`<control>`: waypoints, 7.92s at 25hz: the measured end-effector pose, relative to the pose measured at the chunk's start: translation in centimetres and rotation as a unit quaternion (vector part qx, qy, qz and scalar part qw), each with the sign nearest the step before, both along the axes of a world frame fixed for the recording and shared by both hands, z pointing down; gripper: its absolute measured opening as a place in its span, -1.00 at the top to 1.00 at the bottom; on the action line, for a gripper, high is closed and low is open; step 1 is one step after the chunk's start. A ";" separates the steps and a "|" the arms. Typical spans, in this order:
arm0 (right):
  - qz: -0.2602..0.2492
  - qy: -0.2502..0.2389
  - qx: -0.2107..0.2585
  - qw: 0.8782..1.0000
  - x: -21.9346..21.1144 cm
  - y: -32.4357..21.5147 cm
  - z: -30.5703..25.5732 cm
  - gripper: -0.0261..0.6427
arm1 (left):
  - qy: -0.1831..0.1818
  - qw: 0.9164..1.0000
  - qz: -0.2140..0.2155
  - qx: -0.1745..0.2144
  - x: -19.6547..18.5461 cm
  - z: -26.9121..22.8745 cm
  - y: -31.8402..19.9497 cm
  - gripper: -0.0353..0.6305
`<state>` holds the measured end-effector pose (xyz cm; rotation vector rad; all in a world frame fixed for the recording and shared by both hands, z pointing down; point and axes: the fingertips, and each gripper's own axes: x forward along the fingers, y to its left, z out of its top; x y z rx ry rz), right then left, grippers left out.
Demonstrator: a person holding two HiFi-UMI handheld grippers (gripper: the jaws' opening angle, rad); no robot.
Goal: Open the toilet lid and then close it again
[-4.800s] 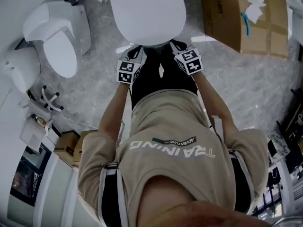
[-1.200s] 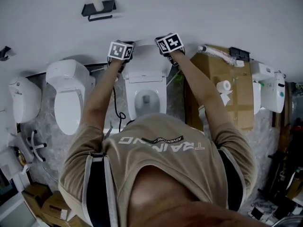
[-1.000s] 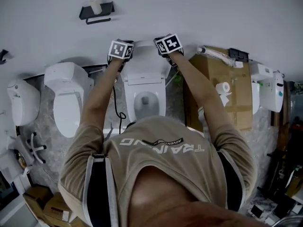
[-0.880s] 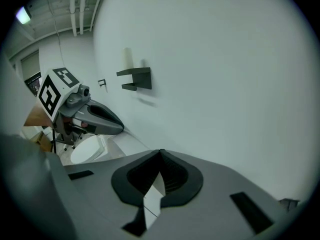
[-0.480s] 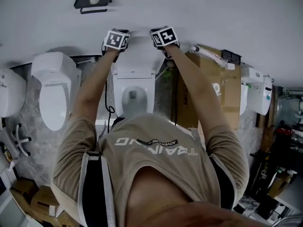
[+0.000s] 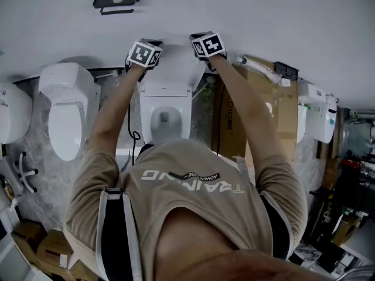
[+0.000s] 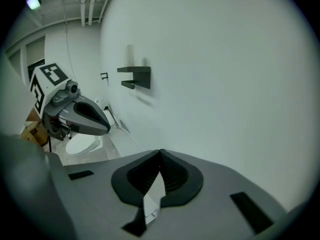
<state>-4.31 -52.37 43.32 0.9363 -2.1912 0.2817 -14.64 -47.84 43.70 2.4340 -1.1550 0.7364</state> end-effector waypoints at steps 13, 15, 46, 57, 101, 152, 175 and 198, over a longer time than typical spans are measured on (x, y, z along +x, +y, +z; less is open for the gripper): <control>0.000 0.008 -0.055 0.998 -0.5 -1.7 1.7 0.89 | 0.017 0.999 -0.004 -0.026 0.8 2.1 2.6 0.88; -0.007 0.014 -0.068 0.998 -0.9 -1.7 2.1 0.89 | 0.020 0.999 -0.007 -0.035 0.7 2.6 2.8 0.88; -0.118 0.057 -0.107 0.986 -0.5 13.4 3.5 0.89 | 0.042 0.981 0.113 -0.152 4.0 6.5 18.9 0.88; -0.191 0.093 -0.115 0.970 -0.5 21.6 6.2 0.89 | 0.024 0.961 0.154 -0.227 4.3 10.3 27.5 0.88; -0.056 0.081 -0.243 0.965 1.3 46.0 22.5 0.89 | -0.022 0.941 0.159 -0.297 1.2 20.1 41.9 0.88; 0.122 0.031 -0.428 0.895 3.7 57.1 47.7 0.89 | -0.133 0.877 -0.075 -0.456 1.3 46.8 52.5 0.88; 0.200 0.016 -0.419 0.885 4.0 57.1 51.4 0.89 | -0.130 0.895 -0.123 -0.408 1.8 51.0 51.5 0.88; 0.195 -0.009 -0.376 0.906 4.6 53.4 46.1 0.89 | -0.095 0.919 -0.071 -0.376 1.3 43.3 47.0 0.88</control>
